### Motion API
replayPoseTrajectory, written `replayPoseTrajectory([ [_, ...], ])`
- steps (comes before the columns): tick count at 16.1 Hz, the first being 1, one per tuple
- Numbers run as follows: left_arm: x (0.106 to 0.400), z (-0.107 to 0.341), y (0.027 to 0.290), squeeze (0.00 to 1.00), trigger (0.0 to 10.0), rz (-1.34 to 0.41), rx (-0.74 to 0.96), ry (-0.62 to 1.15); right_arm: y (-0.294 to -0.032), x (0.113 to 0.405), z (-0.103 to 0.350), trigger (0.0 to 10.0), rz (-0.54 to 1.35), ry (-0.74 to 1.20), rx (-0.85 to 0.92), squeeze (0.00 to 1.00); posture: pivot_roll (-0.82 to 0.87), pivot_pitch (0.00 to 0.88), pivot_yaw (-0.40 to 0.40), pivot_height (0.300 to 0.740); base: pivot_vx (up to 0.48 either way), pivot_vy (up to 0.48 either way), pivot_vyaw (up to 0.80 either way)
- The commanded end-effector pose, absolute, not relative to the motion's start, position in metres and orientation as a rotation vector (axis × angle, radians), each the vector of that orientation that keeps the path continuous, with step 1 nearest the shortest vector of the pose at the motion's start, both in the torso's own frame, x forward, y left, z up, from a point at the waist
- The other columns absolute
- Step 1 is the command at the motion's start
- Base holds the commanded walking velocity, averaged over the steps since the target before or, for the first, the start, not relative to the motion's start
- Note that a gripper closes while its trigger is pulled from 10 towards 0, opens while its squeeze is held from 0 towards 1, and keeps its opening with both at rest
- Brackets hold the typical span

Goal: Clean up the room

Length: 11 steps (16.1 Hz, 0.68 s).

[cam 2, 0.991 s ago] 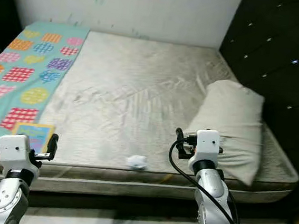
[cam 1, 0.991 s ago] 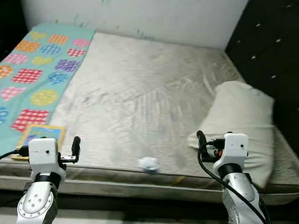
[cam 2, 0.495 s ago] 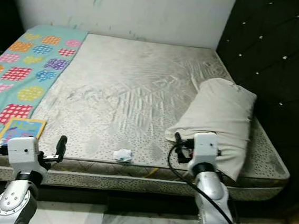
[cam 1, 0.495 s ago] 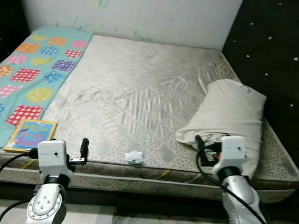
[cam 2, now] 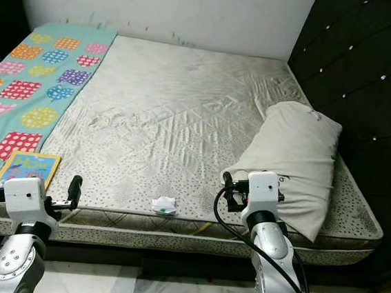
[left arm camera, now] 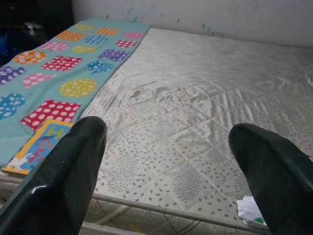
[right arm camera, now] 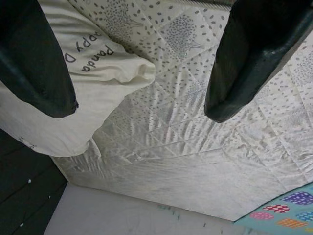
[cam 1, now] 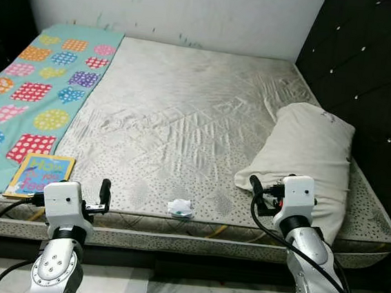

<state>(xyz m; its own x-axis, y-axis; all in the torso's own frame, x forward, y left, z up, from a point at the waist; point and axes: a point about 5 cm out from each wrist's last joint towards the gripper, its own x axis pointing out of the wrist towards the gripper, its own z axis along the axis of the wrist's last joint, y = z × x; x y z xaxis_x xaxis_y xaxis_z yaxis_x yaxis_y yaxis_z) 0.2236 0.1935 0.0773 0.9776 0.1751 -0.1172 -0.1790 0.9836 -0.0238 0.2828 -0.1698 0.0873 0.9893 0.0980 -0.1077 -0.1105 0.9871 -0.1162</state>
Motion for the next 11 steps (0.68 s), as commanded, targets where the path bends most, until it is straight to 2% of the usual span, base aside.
replayPoseTrajectory([
  [1,0.2247,0.0774,0.1926,0.00,10.0,0.175,-0.034,0.112,-0.1695,0.2851,0.0944,10.0,0.112,0.076,-0.128,0.00,0.00,0.000,-0.067,0.740,0.000,0.000,0.00],
  [11,0.2247,0.0774,0.1926,0.00,10.0,0.175,-0.034,0.112,-0.1695,0.2851,0.0944,10.0,0.112,0.076,-0.128,0.00,0.00,0.000,-0.067,0.740,0.000,0.000,0.00],
])
